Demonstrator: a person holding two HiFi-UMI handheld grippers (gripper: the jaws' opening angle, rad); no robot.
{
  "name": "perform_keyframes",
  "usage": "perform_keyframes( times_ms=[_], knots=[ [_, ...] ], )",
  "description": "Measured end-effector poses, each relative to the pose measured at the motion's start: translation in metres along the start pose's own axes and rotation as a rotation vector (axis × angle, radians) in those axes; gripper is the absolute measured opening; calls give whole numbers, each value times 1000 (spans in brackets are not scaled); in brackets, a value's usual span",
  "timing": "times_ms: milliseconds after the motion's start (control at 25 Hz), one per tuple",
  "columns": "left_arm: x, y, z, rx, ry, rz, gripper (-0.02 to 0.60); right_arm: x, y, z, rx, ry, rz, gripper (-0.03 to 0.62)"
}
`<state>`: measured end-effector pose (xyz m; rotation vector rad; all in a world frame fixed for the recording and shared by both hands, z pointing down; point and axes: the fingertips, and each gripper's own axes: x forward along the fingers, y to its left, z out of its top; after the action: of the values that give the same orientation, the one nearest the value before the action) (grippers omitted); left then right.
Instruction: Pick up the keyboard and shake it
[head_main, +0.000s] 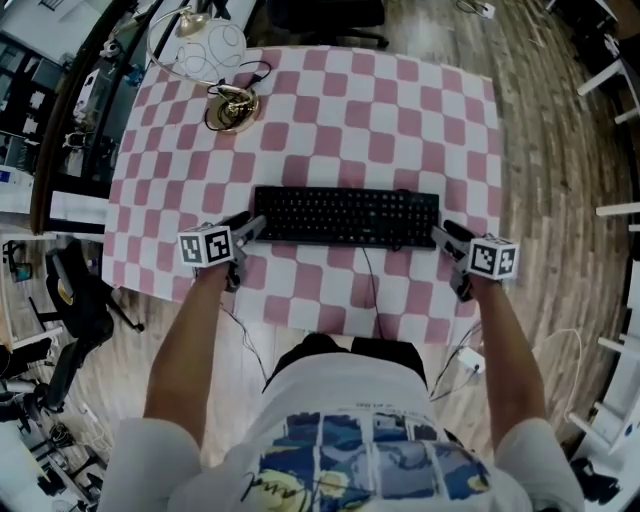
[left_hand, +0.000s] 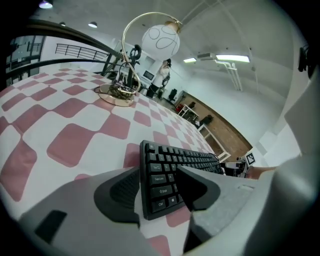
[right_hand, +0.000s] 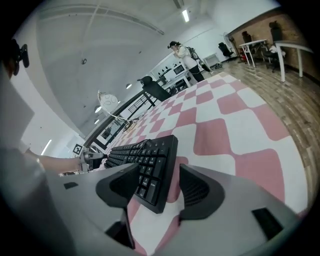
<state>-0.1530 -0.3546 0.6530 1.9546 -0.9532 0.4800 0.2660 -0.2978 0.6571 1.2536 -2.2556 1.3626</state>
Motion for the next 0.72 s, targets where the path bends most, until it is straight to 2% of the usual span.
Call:
perform_keyframes(
  times_ms=[440, 600, 720],
  knots=[
    [21, 8, -3, -54, 14, -29, 229, 25, -2, 4, -17, 71, 30, 242],
    [28, 11, -7, -58, 24, -34, 229, 28, -2, -5, -25, 120, 10, 235],
    [28, 14, -6, -58, 20, -35, 229, 31, -4, -5, -4, 116, -7, 232]
  ],
)
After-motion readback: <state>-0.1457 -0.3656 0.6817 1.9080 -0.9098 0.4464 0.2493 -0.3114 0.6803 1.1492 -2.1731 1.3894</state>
